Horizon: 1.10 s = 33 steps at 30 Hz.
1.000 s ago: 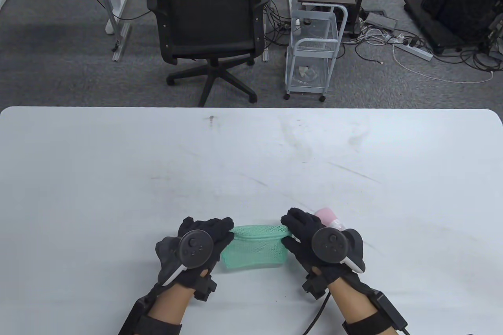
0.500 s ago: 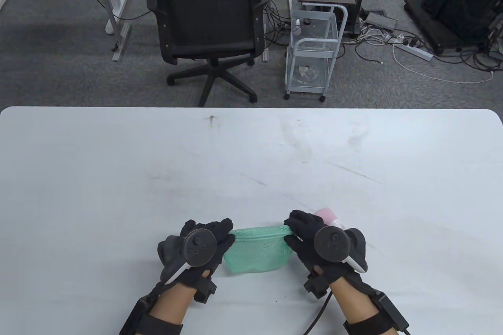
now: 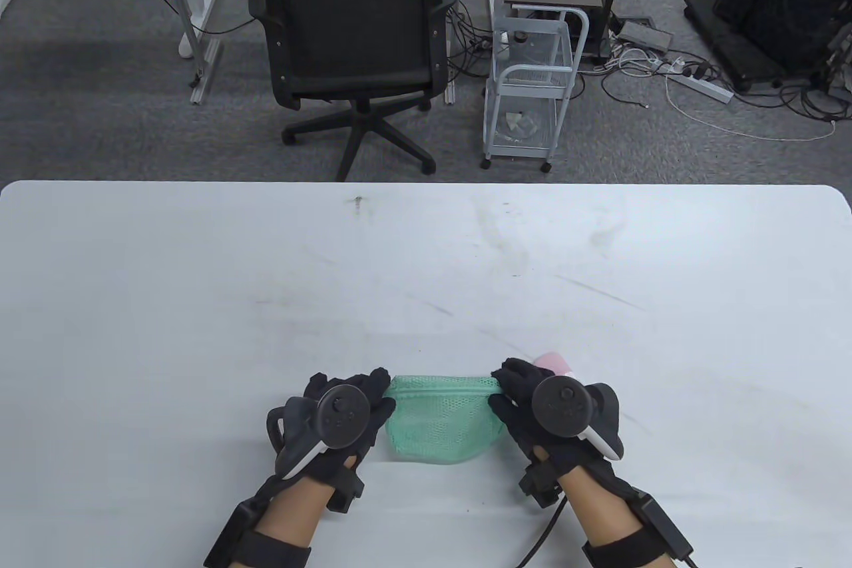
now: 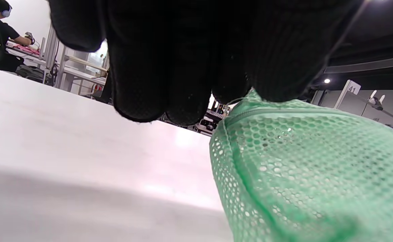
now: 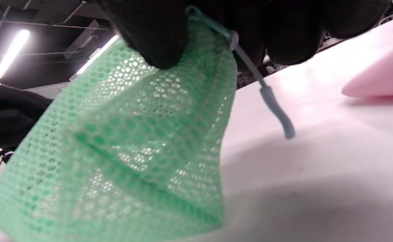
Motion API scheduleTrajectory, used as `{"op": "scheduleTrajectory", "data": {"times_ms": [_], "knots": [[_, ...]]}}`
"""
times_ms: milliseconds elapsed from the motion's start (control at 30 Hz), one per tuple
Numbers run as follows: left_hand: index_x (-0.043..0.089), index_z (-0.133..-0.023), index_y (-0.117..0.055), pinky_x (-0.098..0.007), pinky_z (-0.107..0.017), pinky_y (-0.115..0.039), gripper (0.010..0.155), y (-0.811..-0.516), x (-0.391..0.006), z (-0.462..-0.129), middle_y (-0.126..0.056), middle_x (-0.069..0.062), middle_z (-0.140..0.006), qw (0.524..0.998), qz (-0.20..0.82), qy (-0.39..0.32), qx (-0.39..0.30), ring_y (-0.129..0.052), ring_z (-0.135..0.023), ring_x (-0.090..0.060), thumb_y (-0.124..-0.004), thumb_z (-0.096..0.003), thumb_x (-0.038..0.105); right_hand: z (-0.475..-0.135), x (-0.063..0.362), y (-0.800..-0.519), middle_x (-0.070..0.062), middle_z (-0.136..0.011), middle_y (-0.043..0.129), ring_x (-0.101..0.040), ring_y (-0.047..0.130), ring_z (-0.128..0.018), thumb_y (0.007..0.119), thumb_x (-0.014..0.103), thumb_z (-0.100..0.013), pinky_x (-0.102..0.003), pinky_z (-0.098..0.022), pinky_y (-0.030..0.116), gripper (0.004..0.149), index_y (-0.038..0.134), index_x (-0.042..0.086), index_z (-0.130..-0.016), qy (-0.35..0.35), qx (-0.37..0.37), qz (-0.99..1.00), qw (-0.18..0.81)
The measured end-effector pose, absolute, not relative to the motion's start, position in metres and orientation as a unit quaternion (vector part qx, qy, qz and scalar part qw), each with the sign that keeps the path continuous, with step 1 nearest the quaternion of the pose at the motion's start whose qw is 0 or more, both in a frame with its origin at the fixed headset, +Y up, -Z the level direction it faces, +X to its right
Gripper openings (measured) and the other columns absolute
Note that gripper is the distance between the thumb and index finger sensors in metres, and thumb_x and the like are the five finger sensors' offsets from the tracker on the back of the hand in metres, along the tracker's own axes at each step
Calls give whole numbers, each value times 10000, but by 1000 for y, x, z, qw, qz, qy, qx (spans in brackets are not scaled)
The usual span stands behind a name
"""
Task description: Take cleansing milk out of the toiletry bag
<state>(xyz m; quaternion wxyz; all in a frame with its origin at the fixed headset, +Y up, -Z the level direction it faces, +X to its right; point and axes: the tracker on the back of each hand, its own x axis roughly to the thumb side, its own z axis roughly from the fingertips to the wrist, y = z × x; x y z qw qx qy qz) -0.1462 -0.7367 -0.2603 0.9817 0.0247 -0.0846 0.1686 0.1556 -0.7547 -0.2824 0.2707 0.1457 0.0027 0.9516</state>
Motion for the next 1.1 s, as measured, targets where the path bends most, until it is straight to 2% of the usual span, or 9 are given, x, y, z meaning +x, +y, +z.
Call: {"op": "scheduleTrajectory", "data": {"times_ms": [300,733,900,1100], "knots": [[243,-939,-894,-658,-708,-638,526,-748,-142,-268,-1021,-81,-912,987,139,-78,-9,-1028,-778,-389,-933,-455,446,-290,151,-763,-348,-1068,716,-697,701,-849,855,281,-554,-745,-592,607,502,823,-25,-950,3,112,964,241],[246,-932,-901,-658,-710,-635,515,-752,-137,-269,-1017,-83,-918,988,128,-81,-21,-1021,-789,-392,-930,-458,444,-287,148,-755,-353,-1083,684,-693,704,-852,845,281,-558,-741,-595,611,498,816,-16,-957,-48,116,961,247],[244,-938,-896,-659,-716,-623,504,-742,-143,-264,-999,-99,-940,986,147,-79,3,-999,-815,-402,-893,-480,454,-282,152,-748,-352,-1077,696,-692,709,-849,845,280,-558,-740,-593,613,498,817,-18,-956,-59,125,958,252],[245,-954,-880,-662,-724,-605,511,-722,-147,-252,-973,-85,-972,983,150,-87,60,-965,-853,-417,-866,-493,465,-274,155,-735,-356,-1091,670,-695,689,-861,845,286,-559,-743,-597,606,503,812,-11,-963,-92,139,963,210]]}}
